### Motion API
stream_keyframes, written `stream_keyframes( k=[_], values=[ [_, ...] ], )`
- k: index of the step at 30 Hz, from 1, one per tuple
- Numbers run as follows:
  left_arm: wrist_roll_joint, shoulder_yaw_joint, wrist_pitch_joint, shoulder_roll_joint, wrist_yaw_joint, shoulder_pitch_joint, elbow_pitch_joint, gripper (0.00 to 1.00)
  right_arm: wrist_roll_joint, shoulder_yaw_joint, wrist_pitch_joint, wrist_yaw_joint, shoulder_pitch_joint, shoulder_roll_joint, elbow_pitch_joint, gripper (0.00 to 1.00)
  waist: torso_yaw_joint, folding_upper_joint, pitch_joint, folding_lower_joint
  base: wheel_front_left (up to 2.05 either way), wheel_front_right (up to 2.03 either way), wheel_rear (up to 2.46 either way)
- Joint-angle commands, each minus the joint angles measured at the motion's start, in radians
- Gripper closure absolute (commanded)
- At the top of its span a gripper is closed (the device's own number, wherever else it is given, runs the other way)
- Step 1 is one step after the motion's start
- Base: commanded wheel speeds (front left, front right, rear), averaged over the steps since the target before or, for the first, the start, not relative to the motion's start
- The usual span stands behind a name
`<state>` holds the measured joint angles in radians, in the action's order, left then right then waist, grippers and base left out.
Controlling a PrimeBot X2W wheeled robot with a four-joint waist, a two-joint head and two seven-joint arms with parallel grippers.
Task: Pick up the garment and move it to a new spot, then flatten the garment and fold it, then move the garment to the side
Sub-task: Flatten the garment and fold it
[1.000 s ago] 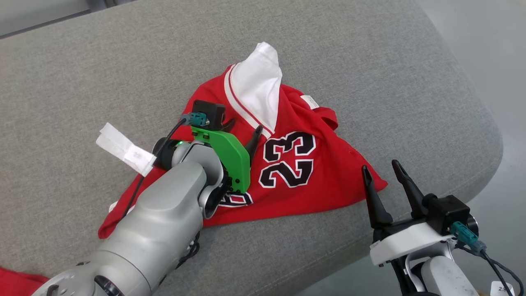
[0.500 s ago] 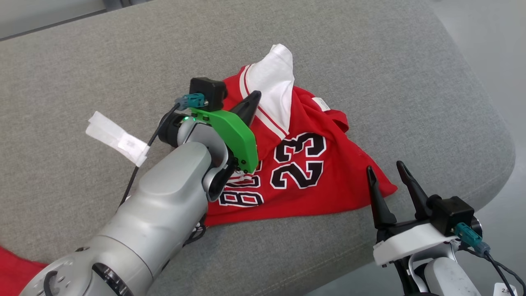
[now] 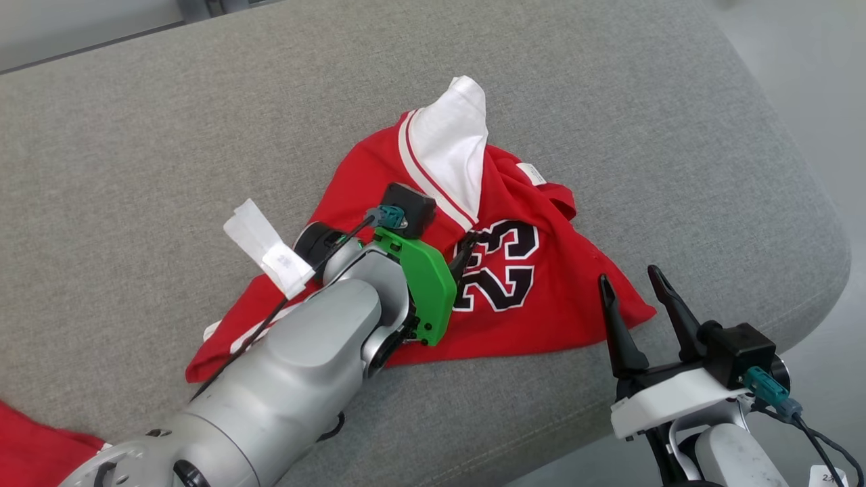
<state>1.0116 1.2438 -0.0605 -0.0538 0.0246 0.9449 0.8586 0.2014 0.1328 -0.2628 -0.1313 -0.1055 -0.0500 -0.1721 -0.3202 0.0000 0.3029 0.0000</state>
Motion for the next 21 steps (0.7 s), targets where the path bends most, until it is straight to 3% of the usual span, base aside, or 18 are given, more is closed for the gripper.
stream_keyframes(
  k=[1, 6, 7, 8, 9, 12, 17, 21],
  values=[
    [-0.018, 0.007, 0.011, -0.012, -0.006, -0.012, 0.013, 0.0, 0.01, 0.001, -0.003, 0.001, -0.004, -0.001, 0.003, 0.0, -0.012, 0.0, 0.011, 0.0, 0.0, 0.0, 0.0],
    [-0.069, 0.02, 0.023, -0.026, -0.021, -0.004, 0.052, 0.0, 0.017, 0.002, -0.003, 0.001, -0.005, -0.001, 0.005, 0.0, -0.03, 0.0, 0.022, 0.0, 0.0, 0.0, 0.0],
    [-0.079, 0.022, 0.021, -0.029, -0.025, 0.002, 0.062, 0.28, 0.018, 0.003, -0.003, 0.001, -0.004, -0.001, 0.005, 0.0, -0.032, 0.0, 0.023, 0.0, 0.0, 0.0, 0.0],
    [-0.079, 0.022, 0.021, -0.029, -0.025, 0.002, 0.062, 0.28, 0.018, 0.003, -0.003, 0.001, -0.004, -0.001, 0.005, 0.0, -0.032, 0.0, 0.023, 0.0, 0.0, 0.0, 0.0],
    [-0.086, 0.022, 0.01, -0.033, -0.027, 0.008, 0.069, 1.0, 0.019, 0.004, -0.003, 0.001, -0.003, -0.001, 0.004, 0.0, -0.035, 0.0, 0.023, 0.0, 0.0, 0.0, 0.0],
    [-0.082, 0.011, -0.003, -0.043, -0.01, 0.027, 0.074, 1.0, 0.023, 0.003, -0.003, 0.001, 0.005, -0.001, 0.002, 0.0, -0.037, 0.0, 0.018, 0.0, 0.0, 0.0, 0.0],
    [-0.033, -0.076, -0.067, -0.067, -0.023, 0.099, 0.058, 1.0, 0.021, 0.0, -0.003, 0.001, 0.015, -0.001, 0.0, 0.0, -0.026, 0.0, 0.007, 0.0, 0.0, 0.0, 0.0],
    [0.01, -0.164, -0.11, -0.137, -0.049, 0.174, 0.073, 1.0, 0.013, 0.012, -0.003, 0.001, 0.005, -0.001, -0.003, 0.0, -0.017, 0.0, 0.002, 0.0, 0.0, 0.0, 0.0]
  ],
)
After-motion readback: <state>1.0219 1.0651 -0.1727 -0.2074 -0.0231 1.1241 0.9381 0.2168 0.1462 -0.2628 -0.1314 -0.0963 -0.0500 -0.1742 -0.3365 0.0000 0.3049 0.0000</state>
